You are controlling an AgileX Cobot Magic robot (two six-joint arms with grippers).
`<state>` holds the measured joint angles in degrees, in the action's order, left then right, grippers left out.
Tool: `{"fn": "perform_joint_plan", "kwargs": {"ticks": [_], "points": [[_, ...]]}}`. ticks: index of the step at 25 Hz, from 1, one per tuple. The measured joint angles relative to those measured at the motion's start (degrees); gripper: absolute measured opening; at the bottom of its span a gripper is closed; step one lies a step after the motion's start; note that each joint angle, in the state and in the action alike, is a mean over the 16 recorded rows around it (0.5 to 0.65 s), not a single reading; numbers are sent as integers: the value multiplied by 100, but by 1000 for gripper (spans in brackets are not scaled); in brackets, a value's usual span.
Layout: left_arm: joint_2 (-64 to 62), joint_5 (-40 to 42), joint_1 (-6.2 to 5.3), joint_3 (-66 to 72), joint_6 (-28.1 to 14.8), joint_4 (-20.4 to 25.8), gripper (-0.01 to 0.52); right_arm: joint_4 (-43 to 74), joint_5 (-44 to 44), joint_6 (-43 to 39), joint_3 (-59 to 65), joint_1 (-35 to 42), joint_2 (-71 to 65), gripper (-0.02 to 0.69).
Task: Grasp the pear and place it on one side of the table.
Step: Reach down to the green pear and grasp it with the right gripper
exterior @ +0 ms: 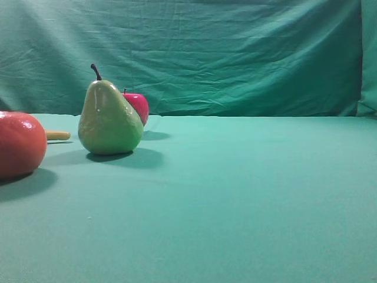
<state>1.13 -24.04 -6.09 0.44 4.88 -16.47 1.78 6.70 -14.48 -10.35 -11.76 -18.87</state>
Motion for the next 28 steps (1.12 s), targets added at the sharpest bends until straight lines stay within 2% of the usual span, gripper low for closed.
{"fn": "perform_joint_plan", "kwargs": {"ticks": [11,15,18,28], "points": [[0,0,0,0,0,0,0,-8,71,676,-1600,-1223,-3225,6],[0,0,0,0,0,0,0,-8,47,987,-2225,-1814,-4327,58],[0,0,0,0,0,0,0,-8,16,1143,-2727,-2280,-5098,147],[0,0,0,0,0,0,0,-3,12,1276,-4476,-3353,-7262,540]]}}
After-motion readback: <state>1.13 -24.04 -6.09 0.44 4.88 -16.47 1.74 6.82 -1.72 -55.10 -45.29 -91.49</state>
